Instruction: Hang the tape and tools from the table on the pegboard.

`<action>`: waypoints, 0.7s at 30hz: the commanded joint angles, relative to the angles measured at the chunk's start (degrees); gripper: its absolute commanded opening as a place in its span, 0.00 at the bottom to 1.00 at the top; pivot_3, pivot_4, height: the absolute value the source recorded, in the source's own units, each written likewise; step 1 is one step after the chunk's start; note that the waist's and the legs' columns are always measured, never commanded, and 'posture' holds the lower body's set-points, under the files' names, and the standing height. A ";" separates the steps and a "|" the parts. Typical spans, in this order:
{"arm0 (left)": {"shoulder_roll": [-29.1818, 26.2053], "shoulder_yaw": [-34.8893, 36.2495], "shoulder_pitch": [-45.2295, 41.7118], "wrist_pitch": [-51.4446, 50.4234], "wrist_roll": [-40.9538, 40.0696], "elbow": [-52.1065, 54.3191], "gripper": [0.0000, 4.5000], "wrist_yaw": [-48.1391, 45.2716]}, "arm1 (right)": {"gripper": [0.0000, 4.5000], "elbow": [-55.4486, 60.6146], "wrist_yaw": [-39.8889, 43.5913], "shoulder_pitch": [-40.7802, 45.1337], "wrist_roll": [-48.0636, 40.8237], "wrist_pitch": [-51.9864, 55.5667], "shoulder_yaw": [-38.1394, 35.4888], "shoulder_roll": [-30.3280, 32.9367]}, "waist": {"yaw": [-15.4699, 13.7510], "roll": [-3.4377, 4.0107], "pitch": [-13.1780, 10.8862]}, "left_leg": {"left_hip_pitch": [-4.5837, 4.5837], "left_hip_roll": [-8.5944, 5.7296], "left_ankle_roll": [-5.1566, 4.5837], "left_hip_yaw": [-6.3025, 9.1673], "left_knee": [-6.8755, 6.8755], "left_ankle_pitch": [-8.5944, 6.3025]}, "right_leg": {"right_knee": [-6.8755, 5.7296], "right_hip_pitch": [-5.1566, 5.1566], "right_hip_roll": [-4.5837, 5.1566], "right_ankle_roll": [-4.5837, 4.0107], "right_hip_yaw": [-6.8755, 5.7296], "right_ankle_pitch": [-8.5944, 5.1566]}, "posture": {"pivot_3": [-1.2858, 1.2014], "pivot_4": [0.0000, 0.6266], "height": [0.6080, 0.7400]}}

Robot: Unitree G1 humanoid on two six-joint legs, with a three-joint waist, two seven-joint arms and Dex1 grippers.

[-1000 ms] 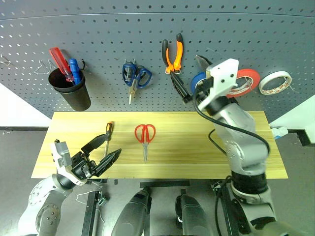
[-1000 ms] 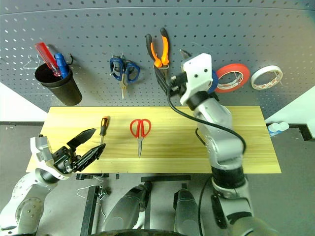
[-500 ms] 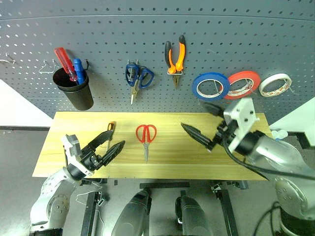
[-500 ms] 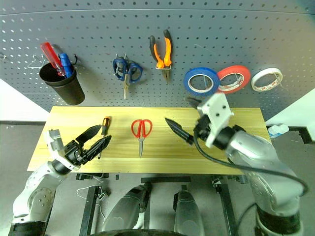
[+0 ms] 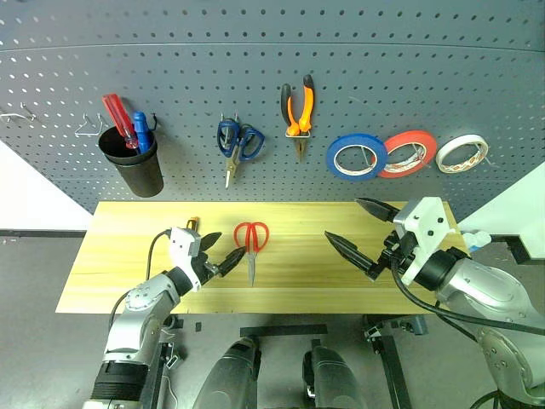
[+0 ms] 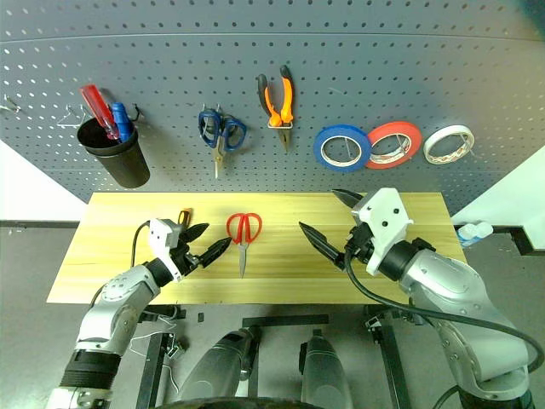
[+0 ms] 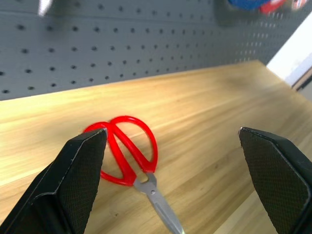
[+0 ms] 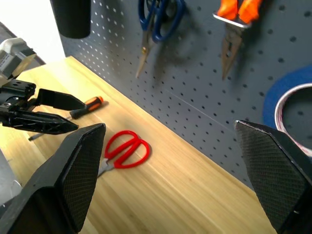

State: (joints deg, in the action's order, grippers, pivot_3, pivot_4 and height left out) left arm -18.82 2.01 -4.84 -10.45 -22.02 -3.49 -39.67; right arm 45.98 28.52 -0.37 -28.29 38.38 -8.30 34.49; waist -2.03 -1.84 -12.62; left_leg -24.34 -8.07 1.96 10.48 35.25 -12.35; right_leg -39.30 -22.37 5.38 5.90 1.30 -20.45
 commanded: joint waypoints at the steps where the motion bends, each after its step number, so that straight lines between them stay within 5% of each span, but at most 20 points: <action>1: -1.29 1.81 0.36 1.54 1.69 -1.09 1.00 1.25 | 0.99 2.15 -0.38 0.31 -0.11 -1.28 0.84 -0.31 | -0.06 0.03 0.02 | 0.00 0.00 0.00 0.00 0.00 0.00 | -0.01 -0.01 0.00 0.00 0.00 0.00 | 0.55 0.26 1.00; 12: -3.00 -3.97 -1.20 -6.42 11.91 -1.87 1.00 9.36 | 0.99 4.25 -2.23 1.52 -1.34 0.40 1.22 -0.25 | -0.30 0.03 0.06 | -0.01 -0.01 -0.03 0.03 0.10 0.00 | -0.03 0.06 0.03 0.02 0.02 0.03 | 0.54 0.33 1.00; 21: 1.84 -11.29 -7.55 -15.48 14.83 -0.50 1.00 10.21 | 0.99 3.89 -3.43 3.64 -1.22 1.69 2.68 0.10 | -0.01 0.03 0.06 | -0.01 -0.01 -0.04 0.02 0.11 -0.01 | -0.04 0.06 0.02 0.02 0.02 0.04 | 0.54 0.35 1.00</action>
State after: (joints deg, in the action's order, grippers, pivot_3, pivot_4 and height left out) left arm -16.82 -8.36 -12.63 -24.29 -7.93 -5.93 -29.52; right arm 48.18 25.43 2.82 -29.57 40.27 -5.94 34.47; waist -2.04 -1.82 -12.56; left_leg -24.34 -8.08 1.92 10.50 35.35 -12.35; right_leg -39.34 -22.32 5.40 5.92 1.33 -20.41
